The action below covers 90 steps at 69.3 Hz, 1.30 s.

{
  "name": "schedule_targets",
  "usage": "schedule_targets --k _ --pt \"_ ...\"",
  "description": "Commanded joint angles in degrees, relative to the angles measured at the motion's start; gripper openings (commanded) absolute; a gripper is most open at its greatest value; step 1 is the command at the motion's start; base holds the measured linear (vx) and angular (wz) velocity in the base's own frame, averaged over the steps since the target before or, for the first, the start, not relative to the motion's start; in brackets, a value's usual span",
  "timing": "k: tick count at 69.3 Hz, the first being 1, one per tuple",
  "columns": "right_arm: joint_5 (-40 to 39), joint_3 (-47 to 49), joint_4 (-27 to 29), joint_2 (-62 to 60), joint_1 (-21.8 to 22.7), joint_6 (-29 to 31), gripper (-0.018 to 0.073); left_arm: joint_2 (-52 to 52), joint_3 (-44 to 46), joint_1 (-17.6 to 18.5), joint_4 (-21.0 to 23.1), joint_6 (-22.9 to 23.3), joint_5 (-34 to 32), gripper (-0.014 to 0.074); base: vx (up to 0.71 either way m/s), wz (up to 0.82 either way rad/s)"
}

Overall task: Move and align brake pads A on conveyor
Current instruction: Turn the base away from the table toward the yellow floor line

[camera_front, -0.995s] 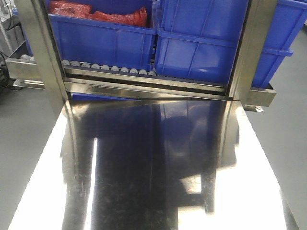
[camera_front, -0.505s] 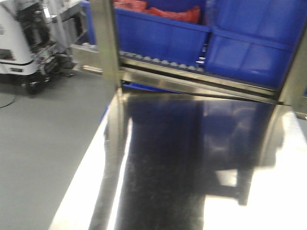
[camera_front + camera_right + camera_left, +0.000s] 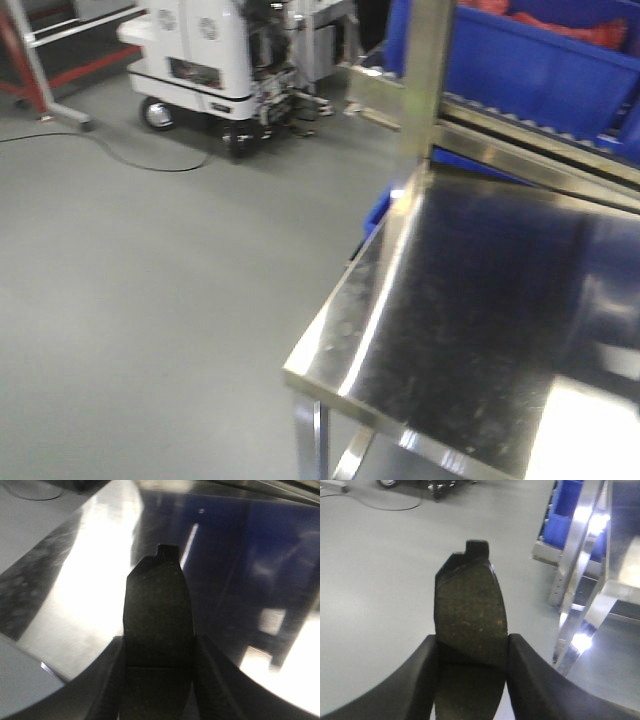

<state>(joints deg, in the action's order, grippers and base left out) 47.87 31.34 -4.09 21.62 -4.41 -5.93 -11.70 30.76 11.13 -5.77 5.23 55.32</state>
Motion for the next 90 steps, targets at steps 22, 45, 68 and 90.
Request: schedule_targets --k 22,45,68,90 --pt "-4.42 1.63 -0.62 0.35 0.44 0.29 -0.0004 -0.52 1.34 -0.18 -0.11 -0.14 -5.18 -0.0006 -0.21 0.62" --pt "-3.04 1.63 -0.62 0.35 0.44 0.29 -0.0004 -0.52 1.34 -0.18 -0.11 -0.14 -5.18 -0.0006 -0.21 0.7" --pt "-2.11 1.63 -0.62 0.35 0.44 0.29 -0.0004 -0.52 1.34 -0.18 -0.11 -0.14 -5.18 -0.0006 -0.21 0.82" --pt "-2.11 1.63 -0.62 0.35 0.44 0.29 -0.0004 -0.52 1.34 -0.18 -0.11 -0.14 -5.03 -0.0006 -0.19 0.73"
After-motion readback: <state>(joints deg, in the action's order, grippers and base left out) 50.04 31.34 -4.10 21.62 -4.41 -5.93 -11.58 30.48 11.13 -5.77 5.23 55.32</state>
